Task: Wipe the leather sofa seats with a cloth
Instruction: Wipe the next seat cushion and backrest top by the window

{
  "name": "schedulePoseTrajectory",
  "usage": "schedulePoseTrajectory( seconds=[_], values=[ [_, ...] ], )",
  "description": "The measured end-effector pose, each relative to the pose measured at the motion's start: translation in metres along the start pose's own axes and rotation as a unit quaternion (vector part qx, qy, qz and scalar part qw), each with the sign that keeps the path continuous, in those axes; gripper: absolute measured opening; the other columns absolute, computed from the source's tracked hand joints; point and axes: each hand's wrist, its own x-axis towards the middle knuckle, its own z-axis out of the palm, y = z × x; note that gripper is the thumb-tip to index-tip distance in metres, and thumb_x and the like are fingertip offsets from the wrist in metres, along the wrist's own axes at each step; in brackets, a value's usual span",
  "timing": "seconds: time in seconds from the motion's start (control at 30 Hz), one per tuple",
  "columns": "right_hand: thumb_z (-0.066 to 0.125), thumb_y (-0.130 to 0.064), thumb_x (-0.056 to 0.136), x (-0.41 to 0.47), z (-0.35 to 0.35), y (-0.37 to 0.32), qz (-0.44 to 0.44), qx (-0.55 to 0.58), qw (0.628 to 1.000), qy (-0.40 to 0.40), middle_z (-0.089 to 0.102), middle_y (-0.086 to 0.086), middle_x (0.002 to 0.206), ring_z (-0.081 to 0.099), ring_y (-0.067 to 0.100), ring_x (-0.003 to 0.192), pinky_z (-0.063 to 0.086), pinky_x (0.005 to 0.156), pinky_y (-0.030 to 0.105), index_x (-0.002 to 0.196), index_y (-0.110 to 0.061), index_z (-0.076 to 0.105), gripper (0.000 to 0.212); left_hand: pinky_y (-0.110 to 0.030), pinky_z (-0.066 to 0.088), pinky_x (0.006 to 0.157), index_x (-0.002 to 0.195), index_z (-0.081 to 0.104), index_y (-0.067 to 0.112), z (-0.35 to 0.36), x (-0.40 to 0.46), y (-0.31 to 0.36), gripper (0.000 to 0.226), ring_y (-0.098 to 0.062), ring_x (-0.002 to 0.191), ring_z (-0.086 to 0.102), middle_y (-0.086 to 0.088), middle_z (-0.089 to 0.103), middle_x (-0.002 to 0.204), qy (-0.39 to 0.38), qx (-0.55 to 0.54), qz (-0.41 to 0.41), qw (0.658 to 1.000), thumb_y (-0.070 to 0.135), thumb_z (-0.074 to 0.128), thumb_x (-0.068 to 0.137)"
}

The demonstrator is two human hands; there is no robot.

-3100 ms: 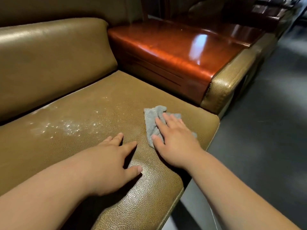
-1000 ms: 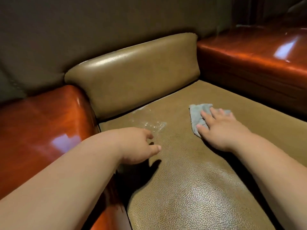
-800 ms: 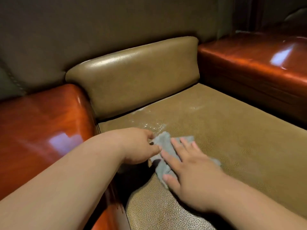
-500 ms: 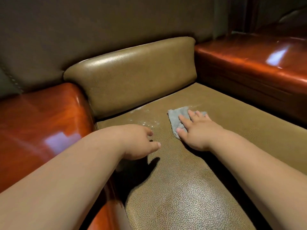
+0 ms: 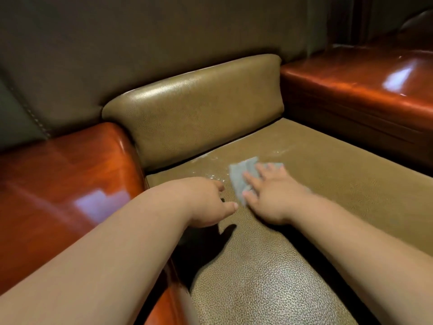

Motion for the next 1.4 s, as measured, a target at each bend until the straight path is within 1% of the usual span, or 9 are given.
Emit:
schedulePoseTrajectory(
  seconds=[0.13, 0.4, 0.6, 0.7, 0.87, 0.97, 1.07, 1.3, 1.4],
  values=[
    [0.001, -0.068, 0.083, -0.071, 0.018, -0.047, -0.171, 0.011, 0.985, 0.006, -0.004, 0.007, 0.174, -0.008, 0.028, 0.16, -0.012, 0.128, 0.044, 0.164, -0.027, 0.022, 0.094, -0.031, 0.04, 0.114, 0.161, 0.037, 0.028, 0.001, -0.002, -0.004, 0.072, -0.026, 0.143, 0.05, -0.005, 0.054, 0.155, 0.021, -0.003, 0.004, 1.0, 0.065, 0.048, 0.101],
    [0.013, -0.065, 0.103, -0.01, 0.002, 0.033, 0.02, 0.017, 1.0, 0.0, -0.008, 0.003, 0.174, -0.009, 0.025, 0.16, -0.006, 0.129, 0.046, 0.166, -0.033, 0.0, 0.071, -0.036, 0.042, 0.115, 0.159, 0.038, 0.031, -0.001, -0.054, -0.026, 0.071, -0.024, 0.142, 0.05, -0.002, 0.054, 0.154, 0.076, 0.06, 0.006, 0.995, 0.07, 0.044, 0.099],
    [0.002, -0.076, 0.086, -0.072, 0.01, -0.035, -0.15, 0.013, 0.988, -0.031, -0.026, -0.001, 0.169, -0.023, 0.025, 0.157, -0.015, 0.126, 0.042, 0.163, -0.041, -0.011, 0.085, -0.036, 0.047, 0.11, 0.152, 0.045, 0.04, 0.005, -0.057, -0.034, 0.065, -0.016, 0.138, 0.054, 0.01, 0.06, 0.148, 0.129, 0.045, -0.004, 0.991, 0.071, 0.046, 0.095],
    [0.012, -0.078, 0.094, -0.029, 0.004, -0.03, -0.15, -0.001, 0.989, -0.014, -0.017, -0.003, 0.172, -0.014, 0.022, 0.159, -0.01, 0.128, 0.042, 0.165, -0.04, -0.003, 0.082, -0.037, 0.048, 0.109, 0.15, 0.048, 0.037, 0.005, -0.047, -0.038, 0.063, -0.019, 0.136, 0.055, 0.008, 0.061, 0.145, 0.14, 0.052, -0.024, 0.989, 0.067, 0.048, 0.095],
    [0.018, -0.067, 0.102, 0.072, -0.014, -0.028, -0.004, -0.016, 1.0, -0.015, -0.001, 0.011, 0.174, -0.001, 0.034, 0.16, 0.0, 0.129, 0.049, 0.167, -0.027, 0.008, 0.076, -0.055, 0.009, 0.129, 0.146, 0.05, 0.035, 0.006, -0.05, -0.042, 0.059, -0.018, 0.143, 0.045, 0.008, 0.058, 0.146, 0.138, 0.093, -0.066, 0.984, 0.067, 0.043, 0.097],
    [0.01, -0.068, 0.092, 0.035, 0.002, -0.079, -0.155, -0.003, 0.988, -0.022, -0.005, 0.008, 0.174, -0.008, 0.031, 0.16, -0.005, 0.129, 0.046, 0.165, -0.032, 0.011, 0.082, -0.062, 0.0, 0.127, 0.145, 0.049, 0.037, 0.007, -0.054, -0.044, 0.062, -0.016, 0.144, 0.042, 0.012, 0.056, 0.147, 0.099, 0.127, -0.062, 0.985, 0.069, 0.033, 0.094],
    [-0.001, -0.069, 0.073, -0.02, 0.009, -0.102, -0.287, 0.006, 0.956, -0.055, -0.008, 0.002, 0.174, -0.01, 0.024, 0.16, -0.012, 0.128, 0.043, 0.164, -0.034, 0.017, 0.099, -0.053, -0.001, 0.13, 0.141, 0.052, 0.039, 0.0, -0.062, -0.05, 0.069, -0.011, 0.142, 0.044, 0.015, 0.058, 0.143, 0.083, 0.122, -0.041, 0.988, 0.069, 0.028, 0.084],
    [0.02, -0.069, 0.102, 0.109, -0.018, -0.062, -0.101, -0.041, 0.994, -0.029, 0.004, 0.007, 0.174, 0.003, 0.029, 0.16, 0.0, 0.129, 0.047, 0.166, -0.032, 0.012, 0.075, -0.055, 0.0, 0.129, 0.129, 0.065, 0.03, 0.0, -0.058, -0.053, 0.074, -0.017, 0.134, 0.049, 0.009, 0.068, 0.128, 0.037, 0.182, -0.033, 0.982, 0.074, 0.028, 0.083],
    [0.021, -0.065, 0.103, 0.105, -0.008, -0.079, -0.116, -0.036, 0.992, -0.022, 0.001, 0.009, 0.174, -0.001, 0.031, 0.16, -0.003, 0.129, 0.047, 0.166, -0.034, 0.011, 0.071, -0.06, -0.006, 0.128, 0.125, 0.065, 0.027, -0.001, -0.058, -0.046, 0.064, -0.019, 0.136, 0.044, 0.009, 0.065, 0.128, 0.008, 0.206, -0.049, 0.977, 0.072, 0.035, 0.091]
  ],
)
